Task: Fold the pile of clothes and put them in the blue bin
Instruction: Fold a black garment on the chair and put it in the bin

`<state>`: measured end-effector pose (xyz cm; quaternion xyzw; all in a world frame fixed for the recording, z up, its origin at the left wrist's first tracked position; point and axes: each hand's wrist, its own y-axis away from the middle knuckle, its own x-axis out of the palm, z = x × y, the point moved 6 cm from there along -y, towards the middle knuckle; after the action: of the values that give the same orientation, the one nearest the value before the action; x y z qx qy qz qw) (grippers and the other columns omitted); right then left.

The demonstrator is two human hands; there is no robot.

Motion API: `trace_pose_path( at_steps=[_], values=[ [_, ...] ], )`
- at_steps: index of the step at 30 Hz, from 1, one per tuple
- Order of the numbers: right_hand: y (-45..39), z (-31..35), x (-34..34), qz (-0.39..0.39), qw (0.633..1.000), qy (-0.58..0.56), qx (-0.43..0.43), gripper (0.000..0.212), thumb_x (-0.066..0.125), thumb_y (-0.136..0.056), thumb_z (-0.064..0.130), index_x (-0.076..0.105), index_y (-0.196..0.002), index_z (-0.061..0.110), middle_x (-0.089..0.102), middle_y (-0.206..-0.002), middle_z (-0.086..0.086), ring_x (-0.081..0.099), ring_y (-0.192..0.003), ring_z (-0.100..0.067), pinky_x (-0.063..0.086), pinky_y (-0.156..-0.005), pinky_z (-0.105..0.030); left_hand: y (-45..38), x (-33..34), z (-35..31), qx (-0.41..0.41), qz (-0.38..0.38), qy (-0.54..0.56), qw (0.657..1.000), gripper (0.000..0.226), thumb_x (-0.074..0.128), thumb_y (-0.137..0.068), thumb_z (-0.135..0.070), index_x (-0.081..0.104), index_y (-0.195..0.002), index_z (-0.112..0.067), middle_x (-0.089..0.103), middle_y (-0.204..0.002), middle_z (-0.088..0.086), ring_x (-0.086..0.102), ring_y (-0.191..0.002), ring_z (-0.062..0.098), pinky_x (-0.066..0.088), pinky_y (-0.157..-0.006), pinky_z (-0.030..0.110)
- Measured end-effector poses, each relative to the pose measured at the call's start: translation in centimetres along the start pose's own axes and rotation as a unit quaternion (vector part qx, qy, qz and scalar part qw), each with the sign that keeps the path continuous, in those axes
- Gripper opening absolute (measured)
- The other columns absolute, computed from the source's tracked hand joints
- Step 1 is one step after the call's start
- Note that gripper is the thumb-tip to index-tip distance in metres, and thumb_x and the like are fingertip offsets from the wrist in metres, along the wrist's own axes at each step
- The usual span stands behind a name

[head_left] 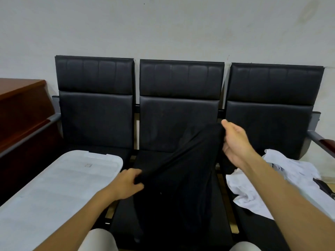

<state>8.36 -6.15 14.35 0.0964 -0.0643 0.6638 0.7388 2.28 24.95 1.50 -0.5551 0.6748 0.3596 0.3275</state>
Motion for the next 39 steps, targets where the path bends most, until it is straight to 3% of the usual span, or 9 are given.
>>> trace_pose_path(
  at_steps=[2, 5, 9, 15, 18, 23, 28, 32, 39],
  values=[
    [-1.5, 1.2, -1.5, -0.027, 1.0, 0.005, -0.016, 0.029, 0.045, -0.105, 0.026, 0.066, -0.09, 0.013, 0.072, -0.089, -0.006, 0.069, -0.081, -0.016, 0.059, -0.068, -0.029, -1.1, -1.2, 1.7, -0.023, -0.051, -0.039, 0.998, 0.017, 0.063, -0.085, -0.015, 0.062, -0.095, -0.029, 0.069, -0.089, -0.004, 0.068, -0.087, 0.02, 0.054, -0.074, 0.031],
    [-4.1, 3.3, -2.8, -0.04, 0.998, 0.031, -0.03, 0.031, 0.045, -0.105, 0.027, 0.061, -0.08, 0.018, 0.068, -0.078, -0.001, 0.066, -0.068, -0.011, 0.056, -0.063, -0.029, -3.6, -3.6, 2.6, -0.029, -0.118, 0.012, 0.992, 0.027, 0.06, -0.09, -0.008, 0.049, -0.081, -0.031, 0.063, -0.073, -0.001, 0.064, -0.07, 0.021, 0.047, -0.058, 0.027],
    [-7.8, 6.4, -3.3, -0.048, 0.997, 0.052, -0.038, 0.025, 0.045, -0.105, 0.025, 0.063, -0.09, 0.015, 0.067, -0.088, -0.003, 0.065, -0.08, -0.014, 0.057, -0.081, -0.034, -7.6, -9.2, 2.3, -0.005, -0.202, -0.012, 0.979, 0.028, 0.064, -0.094, -0.015, 0.051, -0.071, -0.024, 0.059, -0.066, 0.003, 0.059, -0.063, 0.022, 0.04, -0.053, 0.021],
    [-10.0, 11.9, -3.3, -0.023, 0.993, 0.019, -0.115, 0.022, 0.047, -0.104, 0.026, 0.059, -0.099, 0.008, 0.062, -0.1, -0.008, 0.062, -0.095, -0.018, 0.06, -0.085, -0.035, -9.2, -19.8, -2.8, 0.127, -0.347, -0.065, 0.927, 0.005, 0.068, -0.088, 0.002, 0.072, -0.091, 0.002, 0.07, -0.089, 0.019, 0.067, -0.088, 0.031, 0.047, -0.083, 0.033],
    [-8.9, 12.7, -4.2, -0.02, 0.988, 0.017, -0.151, 0.024, 0.049, -0.103, 0.03, 0.064, -0.097, 0.013, 0.064, -0.103, -0.005, 0.064, -0.101, -0.018, 0.058, -0.088, -0.033, -8.1, -21.1, -3.6, 0.149, -0.367, -0.042, 0.917, 0.016, 0.068, -0.086, 0.005, 0.071, -0.101, 0.002, 0.068, -0.095, 0.011, 0.062, -0.096, 0.026, 0.044, -0.088, 0.022],
    [-3.0, 3.8, -7.0, -0.088, 0.981, 0.09, -0.15, 0.041, 0.058, -0.097, 0.042, 0.052, -0.062, 0.021, 0.039, -0.056, 0.003, 0.037, -0.056, -0.013, 0.033, -0.055, -0.035, -3.7, -14.4, -0.3, 0.2, -0.29, -0.043, 0.935, 0.032, 0.068, -0.072, 0.019, 0.069, -0.089, -0.009, 0.057, -0.092, -0.015, 0.057, -0.087, -0.003, 0.041, -0.083, 0.006],
    [4.8, -16.0, -9.3, -0.086, 0.971, 0.217, 0.056, 0.035, 0.054, -0.1, 0.027, 0.054, -0.066, 0.018, 0.046, -0.059, 0.004, 0.042, -0.061, -0.014, 0.039, -0.059, -0.032, -0.3, -0.8, 8.7, 0.048, -0.049, -0.106, 0.992, 0.058, 0.052, -0.061, 0.008, 0.051, -0.072, -0.049, 0.055, -0.085, -0.017, 0.06, -0.09, 0.007, 0.045, -0.077, 0.023],
    [4.6, -26.1, -11.9, 0.006, 0.913, 0.375, 0.16, 0.019, 0.068, -0.091, 0.028, 0.061, -0.081, 0.014, 0.067, -0.066, -0.002, 0.066, -0.066, -0.018, 0.058, -0.073, -0.048, 1.0, 7.3, 14.8, -0.079, 0.165, -0.227, 0.957, 0.059, 0.049, -0.083, 0.003, 0.049, -0.107, -0.05, 0.042, -0.124, -0.01, 0.042, -0.127, 0.02, 0.032, -0.103, 0.032],
    [-4.9, -28.4, -15.1, -0.01, 0.823, 0.526, 0.214, 0.035, 0.06, -0.093, 0.043, 0.054, -0.086, 0.009, 0.06, -0.08, -0.005, 0.065, -0.087, -0.03, 0.048, -0.07, -0.034, -8.9, 12.9, 8.4, -0.012, 0.171, -0.131, 0.976, 0.035, 0.054, -0.089, -0.019, 0.044, -0.083, -0.052, 0.049, -0.106, -0.016, 0.053, -0.111, 0.007, 0.042, -0.102, 0.034]
  ],
)
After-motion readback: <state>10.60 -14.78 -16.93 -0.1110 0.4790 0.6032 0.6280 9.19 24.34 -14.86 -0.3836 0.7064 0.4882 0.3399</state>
